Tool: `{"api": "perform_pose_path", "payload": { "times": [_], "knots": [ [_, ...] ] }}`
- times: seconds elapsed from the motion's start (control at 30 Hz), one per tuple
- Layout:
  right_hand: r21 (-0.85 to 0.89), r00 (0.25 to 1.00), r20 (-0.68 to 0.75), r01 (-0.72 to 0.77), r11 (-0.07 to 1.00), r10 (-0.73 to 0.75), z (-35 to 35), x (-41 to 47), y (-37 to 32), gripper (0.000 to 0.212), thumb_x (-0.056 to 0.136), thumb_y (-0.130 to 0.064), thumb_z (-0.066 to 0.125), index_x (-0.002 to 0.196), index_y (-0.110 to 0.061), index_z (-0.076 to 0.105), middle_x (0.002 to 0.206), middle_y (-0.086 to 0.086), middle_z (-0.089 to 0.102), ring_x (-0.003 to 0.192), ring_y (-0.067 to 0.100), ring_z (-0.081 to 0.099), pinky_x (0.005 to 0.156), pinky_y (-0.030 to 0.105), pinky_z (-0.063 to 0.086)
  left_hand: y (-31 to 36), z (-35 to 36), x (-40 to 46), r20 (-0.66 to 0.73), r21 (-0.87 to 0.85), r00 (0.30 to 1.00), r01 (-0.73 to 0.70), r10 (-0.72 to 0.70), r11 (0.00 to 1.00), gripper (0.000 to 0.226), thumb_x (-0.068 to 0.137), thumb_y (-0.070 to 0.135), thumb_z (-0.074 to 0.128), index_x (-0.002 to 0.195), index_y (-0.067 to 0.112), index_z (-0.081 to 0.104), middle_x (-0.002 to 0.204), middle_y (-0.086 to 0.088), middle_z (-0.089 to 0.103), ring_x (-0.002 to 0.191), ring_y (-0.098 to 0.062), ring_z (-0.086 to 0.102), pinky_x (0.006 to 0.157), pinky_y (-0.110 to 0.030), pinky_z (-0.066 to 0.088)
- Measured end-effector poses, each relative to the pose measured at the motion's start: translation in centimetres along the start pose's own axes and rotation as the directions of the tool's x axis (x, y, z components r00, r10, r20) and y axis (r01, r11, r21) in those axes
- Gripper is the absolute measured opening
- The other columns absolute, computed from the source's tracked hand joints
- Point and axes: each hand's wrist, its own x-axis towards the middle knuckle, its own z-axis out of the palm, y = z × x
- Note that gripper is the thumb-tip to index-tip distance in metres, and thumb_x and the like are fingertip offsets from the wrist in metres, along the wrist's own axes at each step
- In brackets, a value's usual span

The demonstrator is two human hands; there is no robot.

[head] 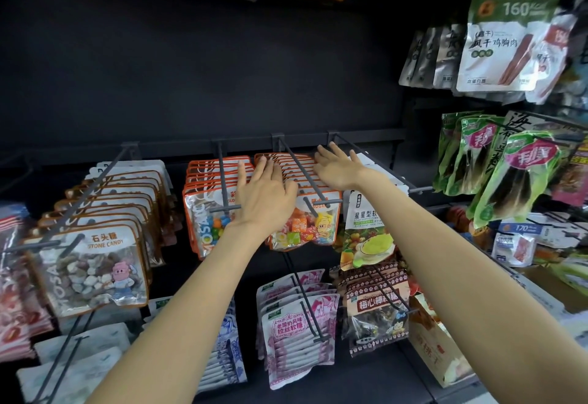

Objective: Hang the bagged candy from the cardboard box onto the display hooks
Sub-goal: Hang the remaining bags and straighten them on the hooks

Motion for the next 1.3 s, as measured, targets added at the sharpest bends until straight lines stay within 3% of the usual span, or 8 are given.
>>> {"api": "perform_pose_path", "payload": {
  "times": [0.17, 0.33, 0.5, 0.6, 0.7, 0.83, 1.07, 1.3],
  "knots": [
    [0.349, 0.933, -0.356, 0.187, 0.918, -0.055, -1.2, -2.2, -0.2, 0.044, 0.103, -0.022, 0.03, 0.145, -0.009, 0.037, 0.153, 0.006, 0.033, 0.144, 0.02, 0.024, 0.116, 0.033, 0.019, 0.5, 0.4, -1.2, -0.318, -0.257, 0.946, -0.154, 0.067, 0.954, 0.046, 0.102, 0.025, 0.03, 0.145, 0.012, 0.035, 0.15, -0.002, 0.037, 0.139, -0.013, 0.03, 0.114, -0.027, 0.018],
    [0.561, 0.734, -0.675, 0.445, 0.698, 0.075, -2.8, -7.5, -1.1, 0.03, 0.098, -0.013, 0.043, 0.121, -0.016, 0.062, 0.105, -0.007, 0.068, 0.1, 0.006, 0.063, 0.093, 0.031, 0.051, 0.4, -0.1, -6.7, -0.476, -0.369, 0.862, -0.373, 0.172, 0.851, 0.038, 0.097, 0.022, 0.04, 0.133, 0.013, 0.05, 0.133, 0.002, 0.054, 0.125, -0.006, 0.042, 0.102, -0.005, 0.022],
    [0.279, 0.484, -0.873, 0.587, 0.76, -0.053, -3.8, -12.6, -4.5, 0.031, 0.094, -0.013, 0.041, 0.114, -0.013, 0.065, 0.095, -0.007, 0.069, 0.088, 0.009, 0.067, 0.075, 0.03, 0.054, -2.6, -1.2, -13.6, -0.66, -0.089, 0.646, -0.574, 0.383, 0.814, 0.023, 0.088, 0.009, 0.049, 0.094, 0.006, 0.071, 0.091, -0.003, 0.07, 0.09, -0.018, 0.062, 0.084, -0.024, 0.048],
    [-0.002, 0.399, -0.878, 0.547, 0.837, -0.263, -3.0, -13.8, -7.7, 0.033, 0.09, -0.008, 0.045, 0.118, -0.008, 0.063, 0.108, 0.004, 0.068, 0.096, 0.019, 0.066, 0.075, 0.032, 0.053, -5.5, -4.0, -15.0, -0.733, 0.02, 0.584, -0.494, 0.349, 0.869, 0.02, 0.086, 0.007, 0.049, 0.086, 0.005, 0.069, 0.083, -0.004, 0.069, 0.082, -0.021, 0.059, 0.074, -0.031, 0.046],
    [-0.076, 0.524, -0.77, 0.493, 0.867, -0.365, -1.2, -12.8, -10.7, 0.048, 0.085, 0.005, 0.051, 0.132, -0.004, 0.052, 0.129, 0.01, 0.058, 0.11, 0.026, 0.06, 0.081, 0.032, 0.051, -9.0, -7.1, -13.4, -0.685, 0.012, 0.705, -0.244, 0.186, 0.97, 0.021, 0.082, 0.011, 0.051, 0.096, 0.009, 0.066, 0.092, -0.002, 0.068, 0.091, -0.021, 0.055, 0.08, -0.03, 0.038],
    [-0.075, 0.754, -0.592, 0.3, 0.951, -0.284, 0.2, -9.5, -11.5, 0.059, 0.089, 0.004, 0.048, 0.145, -0.004, 0.033, 0.149, 0.012, 0.037, 0.136, 0.027, 0.033, 0.108, 0.034, 0.034, -11.6, -8.3, -9.0, -0.356, -0.035, 0.934, -0.039, 0.024, 0.999, 0.029, 0.089, 0.019, 0.054, 0.116, 0.016, 0.062, 0.112, -0.003, 0.066, 0.105, -0.026, 0.058, 0.093, -0.037, 0.04],
    [-0.291, 0.905, -0.286, 0.232, 0.928, -0.315, 1.1, -6.0, -12.3, 0.044, 0.094, -0.011, 0.048, 0.138, -0.02, 0.05, 0.153, 0.008, 0.031, 0.143, 0.032, 0.018, 0.114, 0.045, 0.023, -12.2, -5.3, -4.8, -0.211, 0.116, 0.975, -0.049, 0.073, 0.992, 0.027, 0.094, 0.037, 0.052, 0.118, 0.029, 0.062, 0.122, 0.004, 0.062, 0.116, -0.02, 0.052, 0.103, -0.039, 0.031],
    [-0.325, 0.843, -0.372, 0.273, 0.906, -0.387, 2.6, -6.9, -11.9, 0.043, 0.095, -0.021, 0.052, 0.138, -0.02, 0.048, 0.154, 0.008, 0.03, 0.146, 0.029, 0.009, 0.118, 0.048, 0.007, -12.0, -3.1, -4.7, -0.289, 0.231, 0.944, -0.091, 0.157, 0.969, 0.028, 0.093, 0.035, 0.053, 0.117, 0.027, 0.065, 0.123, 0.008, 0.062, 0.118, -0.017, 0.049, 0.111, -0.042, 0.018]
  ]
}}
